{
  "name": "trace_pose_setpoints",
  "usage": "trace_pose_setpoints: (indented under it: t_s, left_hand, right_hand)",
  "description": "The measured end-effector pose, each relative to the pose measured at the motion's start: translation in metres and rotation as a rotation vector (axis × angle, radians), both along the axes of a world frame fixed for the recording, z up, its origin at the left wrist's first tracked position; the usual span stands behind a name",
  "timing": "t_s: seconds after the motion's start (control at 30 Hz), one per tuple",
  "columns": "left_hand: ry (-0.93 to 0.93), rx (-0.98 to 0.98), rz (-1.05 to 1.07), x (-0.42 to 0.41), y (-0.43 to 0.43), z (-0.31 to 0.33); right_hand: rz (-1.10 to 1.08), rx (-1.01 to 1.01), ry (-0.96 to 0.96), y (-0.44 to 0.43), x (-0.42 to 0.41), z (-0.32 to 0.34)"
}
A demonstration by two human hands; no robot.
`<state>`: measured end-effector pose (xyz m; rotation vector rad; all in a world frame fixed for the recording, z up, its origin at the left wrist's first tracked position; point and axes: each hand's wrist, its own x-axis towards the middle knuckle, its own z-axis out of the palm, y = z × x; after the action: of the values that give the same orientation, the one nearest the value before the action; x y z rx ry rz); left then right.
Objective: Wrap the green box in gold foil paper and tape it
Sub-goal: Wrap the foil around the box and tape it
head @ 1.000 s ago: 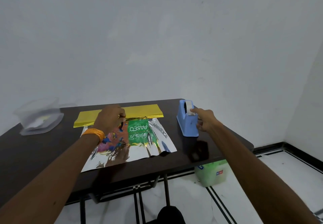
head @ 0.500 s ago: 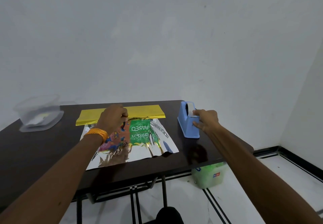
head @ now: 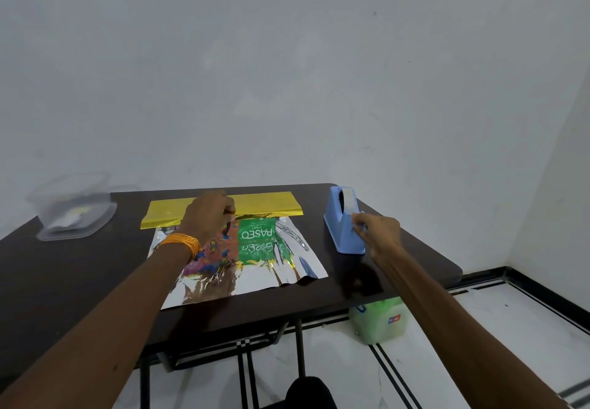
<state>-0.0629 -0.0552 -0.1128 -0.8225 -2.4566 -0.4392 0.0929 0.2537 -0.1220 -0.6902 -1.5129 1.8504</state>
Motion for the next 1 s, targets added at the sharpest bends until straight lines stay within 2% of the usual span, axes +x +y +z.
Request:
trace_pose_setpoints:
  t_s: [0.1,0.27,0.5,0.6,0.73,0.83,0.93,1.0]
  left_hand:
    - [0.006,0.003,0.001,0.000,0.000,-0.001]
    - [0.008,-0.005,-0.007,-0.001,-0.001,-0.001]
    - [0.005,-0.005,-0.003,0.001,-0.001,0.001]
    - [0.004,-0.001,-0.018,0.001,-0.001,0.001]
    - [-0.008,0.032,-0.021,0.004,-0.003,0.003]
    - [-0.019,0.049,-0.027,0.005,-0.004,0.002]
    - [-0.049,0.102,-0.052,0.002,-0.009,-0.002]
    - [-0.071,0.135,-0.085,0.000,-0.011,-0.004]
  right_hand:
    - [0.025,0.006,-0.007,0.002,-0.001,-0.012]
    - [0.027,0.267,-0.018,0.004,0.006,-0.018]
    - [0.078,0.456,-0.123,0.015,0.017,-0.013]
    - [0.026,0.429,-0.059,0.014,0.033,-0.020]
    - [-0.067,0.679,0.009,-0.008,0.042,-0.005]
    - [0.095,0.718,0.082,-0.052,0.029,0.009]
    - [0.421,0.560,0.102,-0.109,0.002,0.010]
    - [0.537,0.459,0.109,-0.140,-0.017,0.002]
